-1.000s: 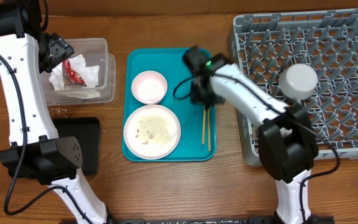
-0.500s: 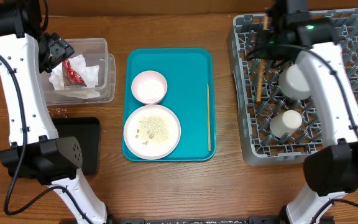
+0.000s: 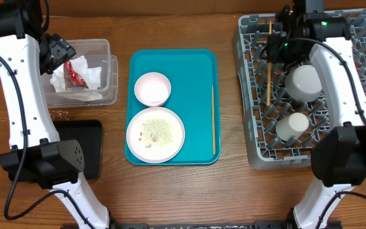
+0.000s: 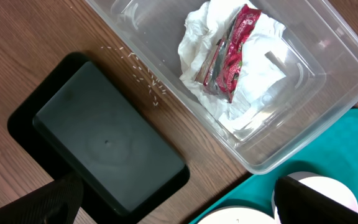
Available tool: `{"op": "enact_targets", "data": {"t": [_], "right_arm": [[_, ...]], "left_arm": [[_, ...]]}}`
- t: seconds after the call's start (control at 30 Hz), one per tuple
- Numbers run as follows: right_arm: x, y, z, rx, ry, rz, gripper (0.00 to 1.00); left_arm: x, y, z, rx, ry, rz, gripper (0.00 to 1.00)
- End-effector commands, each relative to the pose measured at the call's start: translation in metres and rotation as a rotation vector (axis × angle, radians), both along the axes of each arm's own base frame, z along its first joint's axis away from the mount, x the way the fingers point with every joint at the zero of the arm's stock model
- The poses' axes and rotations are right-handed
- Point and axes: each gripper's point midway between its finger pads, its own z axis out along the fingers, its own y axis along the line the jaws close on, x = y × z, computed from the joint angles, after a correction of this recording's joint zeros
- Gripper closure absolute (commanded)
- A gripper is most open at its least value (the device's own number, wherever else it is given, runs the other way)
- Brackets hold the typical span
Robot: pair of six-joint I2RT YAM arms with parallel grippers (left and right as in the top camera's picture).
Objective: Sort waste into correct bins and load items into the dishwasher
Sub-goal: 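Carry the chopstick right and drop it into the dish rack, then return the right gripper to the tray and grasp the second chopstick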
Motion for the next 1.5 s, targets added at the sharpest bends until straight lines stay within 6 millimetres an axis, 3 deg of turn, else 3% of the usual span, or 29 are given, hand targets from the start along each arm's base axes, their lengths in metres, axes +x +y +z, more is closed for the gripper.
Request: {"op": "enact_targets", "data": {"t": [0.0, 0.17, 0.33, 0.5, 0.73, 0.87, 0.97, 1.1, 1.37, 1.47], "right_arm": [[0.004, -0.001, -0.021, -0.019, 0.035, 0.01, 0.82], [0.001, -0.002, -0.042, -0.03, 0.095, 0.007, 0.82], [-0.005, 0.005, -0.042, 0.016, 0.13, -0.023, 0.78], [-0.019, 0.036, -0.025, 0.162, 0.152, 0.031, 0.78], [-0.035, 0.078, 0.016, 0.207, 0.096, 0.059, 0.74], [-0.046, 0.104, 0.018, 0.214, 0.122, 0.06, 0.67], [-0.053, 0.111, 0.001, 0.143, 0.154, -0.007, 0.67], [-0.066, 0.123, -0.036, 0.043, 0.185, -0.06, 0.67], [-0.108, 0.164, -0.123, 0.053, 0.253, -0.081, 0.68], [-0.119, 0.172, -0.138, 0.048, 0.258, -0.072, 0.68]], "left_arm": [[-0.002, -0.001, 0.004, 0.012, -0.007, 0.012, 0.0], [-0.002, -0.001, 0.003, 0.011, -0.007, 0.012, 0.0], [-0.002, -0.001, 0.004, 0.012, -0.007, 0.012, 0.0], [-0.002, -0.001, 0.003, 0.011, -0.007, 0.012, 0.0], [-0.002, -0.001, 0.003, 0.011, -0.007, 0.012, 0.0], [-0.002, -0.001, 0.003, 0.011, -0.007, 0.012, 0.0], [-0.002, -0.001, 0.003, 0.011, -0.007, 0.012, 0.0], [-0.002, -0.001, 0.004, 0.012, -0.007, 0.012, 0.0], [-0.002, -0.001, 0.004, 0.012, -0.007, 0.012, 0.0], [-0.002, -0.001, 0.004, 0.012, -0.007, 0.012, 0.0]]}}
